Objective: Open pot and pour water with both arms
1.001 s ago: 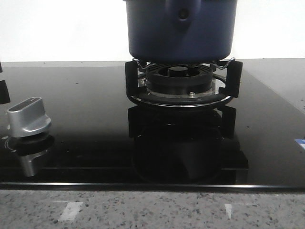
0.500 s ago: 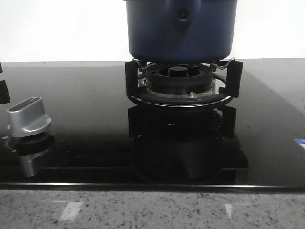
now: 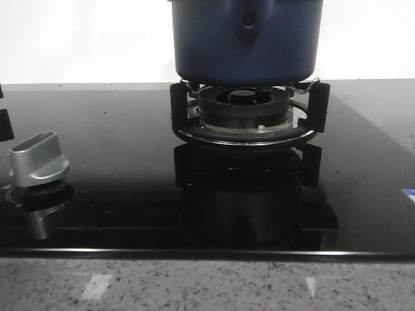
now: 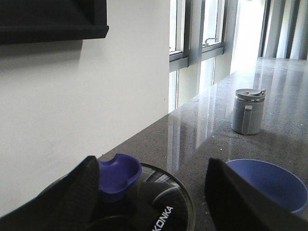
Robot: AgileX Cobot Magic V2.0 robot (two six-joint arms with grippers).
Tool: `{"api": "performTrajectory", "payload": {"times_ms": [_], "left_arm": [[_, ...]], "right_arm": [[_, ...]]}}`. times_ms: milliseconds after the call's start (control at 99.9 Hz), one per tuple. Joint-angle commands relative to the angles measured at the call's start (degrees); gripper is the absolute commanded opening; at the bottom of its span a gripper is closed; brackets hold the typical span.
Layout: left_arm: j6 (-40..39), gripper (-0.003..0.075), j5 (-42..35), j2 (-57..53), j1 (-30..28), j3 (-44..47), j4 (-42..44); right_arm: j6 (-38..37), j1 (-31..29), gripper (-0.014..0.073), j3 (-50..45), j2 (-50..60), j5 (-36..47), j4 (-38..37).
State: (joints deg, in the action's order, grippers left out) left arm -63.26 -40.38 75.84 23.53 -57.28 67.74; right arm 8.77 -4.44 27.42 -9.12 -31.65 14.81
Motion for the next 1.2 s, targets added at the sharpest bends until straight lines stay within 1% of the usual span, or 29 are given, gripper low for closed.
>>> {"api": "performTrajectory", "payload": {"times_ms": [0, 100, 340, 490, 771, 961, 1061, 1191], "left_arm": [[-0.89, 0.0421, -4.56, 0.08, -0.46, -2.04, -2.07], [-0.89, 0.0421, -6.14, 1.94, -0.46, -2.15, 0.58], [-0.89, 0.0465, -6.94, 5.07, -0.46, -2.15, -0.31], [0.26, 0.0465, -6.84, 5.86, -0.46, -2.36, -1.33], [0.26, 0.0464, -7.34, 8.05, -0.46, -7.12, -1.2], [0.26, 0.0463, -7.55, 10.16, -0.46, -8.44, -0.17], [0.26, 0.0463, -8.99, 11.58, -0.46, -9.1, 0.72], [0.26, 0.0463, -8.51, 12.75, -0.11, -10.71, 0.86]], "right_arm": [[0.7, 0.1, 0.0409, 2.02, -1.13, 4.94, -0.12], [0.7, 0.1, 0.0409, 2.02, -1.13, 4.94, -0.12], [0.7, 0.1, 0.0409, 2.02, -1.13, 4.94, -0.12], [0.7, 0.1, 0.0409, 2.02, -1.13, 4.94, 0.0], [0.7, 0.1, 0.0409, 1.89, -1.13, 6.29, 0.0], [0.7, 0.1, 0.0409, 1.77, -1.13, 6.21, 0.0], [0.7, 0.1, 0.0409, 1.67, -1.13, 6.21, 0.0], [0.7, 0.1, 0.0409, 1.67, -1.13, 5.43, 0.0]]}}
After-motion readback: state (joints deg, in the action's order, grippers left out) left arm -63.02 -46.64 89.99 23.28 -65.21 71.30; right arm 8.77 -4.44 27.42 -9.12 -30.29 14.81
